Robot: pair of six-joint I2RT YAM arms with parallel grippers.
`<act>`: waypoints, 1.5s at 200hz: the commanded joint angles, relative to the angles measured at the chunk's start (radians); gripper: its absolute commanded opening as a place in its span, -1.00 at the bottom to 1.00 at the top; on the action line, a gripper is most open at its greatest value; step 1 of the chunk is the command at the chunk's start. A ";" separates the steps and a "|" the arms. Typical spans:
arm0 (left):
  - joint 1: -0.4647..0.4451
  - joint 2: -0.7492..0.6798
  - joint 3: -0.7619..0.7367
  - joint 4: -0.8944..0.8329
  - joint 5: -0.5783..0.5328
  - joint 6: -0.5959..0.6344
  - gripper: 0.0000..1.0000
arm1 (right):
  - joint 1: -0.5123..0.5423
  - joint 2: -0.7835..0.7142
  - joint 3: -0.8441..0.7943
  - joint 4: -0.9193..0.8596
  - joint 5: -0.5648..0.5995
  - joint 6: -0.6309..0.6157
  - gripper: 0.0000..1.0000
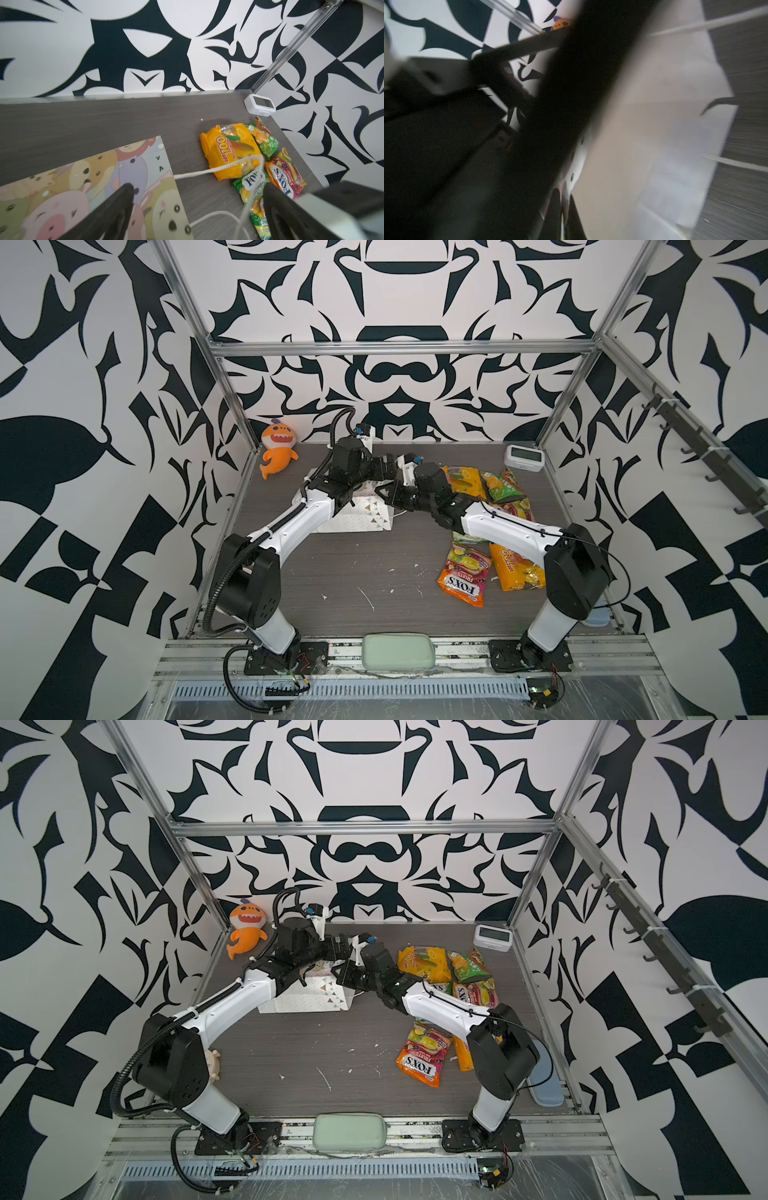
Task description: Take the snacks out of the paper bag
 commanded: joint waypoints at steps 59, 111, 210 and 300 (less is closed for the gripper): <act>-0.015 -0.158 -0.058 0.063 0.000 0.011 0.99 | -0.006 -0.016 0.014 -0.079 0.044 -0.157 -1.00; 0.150 -0.293 -0.124 -0.085 -0.047 -0.004 0.99 | -0.006 -0.076 0.183 -0.394 0.037 -0.483 -1.00; 0.249 -0.193 -0.251 -0.128 -0.116 0.033 0.84 | 0.025 0.020 0.642 -0.952 0.277 -0.693 -1.00; 0.236 0.037 -0.313 0.071 0.067 -0.016 0.26 | 0.154 0.450 1.348 -1.357 0.333 -0.734 -1.00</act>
